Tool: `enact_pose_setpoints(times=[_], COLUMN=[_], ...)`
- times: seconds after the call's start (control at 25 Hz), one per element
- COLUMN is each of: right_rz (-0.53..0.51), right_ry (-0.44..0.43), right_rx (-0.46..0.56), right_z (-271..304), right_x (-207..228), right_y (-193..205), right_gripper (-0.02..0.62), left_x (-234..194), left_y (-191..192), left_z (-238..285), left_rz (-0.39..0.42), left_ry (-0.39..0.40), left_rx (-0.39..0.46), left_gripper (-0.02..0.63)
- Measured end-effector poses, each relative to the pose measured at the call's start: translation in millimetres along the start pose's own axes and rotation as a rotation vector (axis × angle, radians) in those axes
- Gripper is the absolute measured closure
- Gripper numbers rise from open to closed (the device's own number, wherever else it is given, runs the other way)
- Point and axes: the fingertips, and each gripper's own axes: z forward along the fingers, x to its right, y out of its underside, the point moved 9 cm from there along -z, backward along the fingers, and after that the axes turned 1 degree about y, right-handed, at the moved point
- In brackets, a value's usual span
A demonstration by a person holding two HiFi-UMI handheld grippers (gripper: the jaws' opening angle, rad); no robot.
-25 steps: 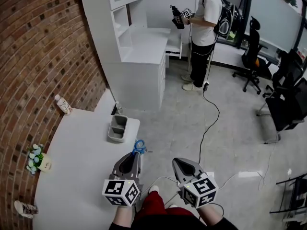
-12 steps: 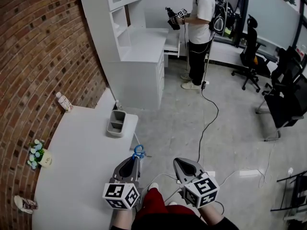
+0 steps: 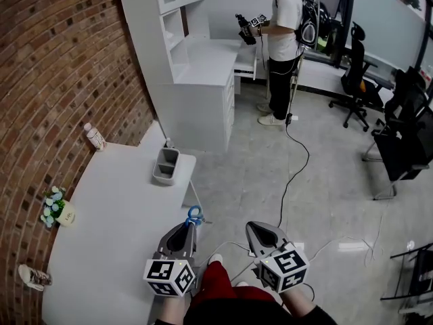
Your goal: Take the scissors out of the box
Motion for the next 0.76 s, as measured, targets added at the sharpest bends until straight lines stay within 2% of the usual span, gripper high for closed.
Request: enact_pose_setpoints(times=[0.76], right_rz=[0.038], right_ry=[-0.022], right_rx=[-0.027], right_z=[-12], right_x=[2], right_y=[19], right_gripper=[0.588], left_x=[10], left_y=[6], left_z=[-12], left_rz=[-0.001], left_ry=[-0.025], left_rx=[-0.005], left_gripper=[0.575])
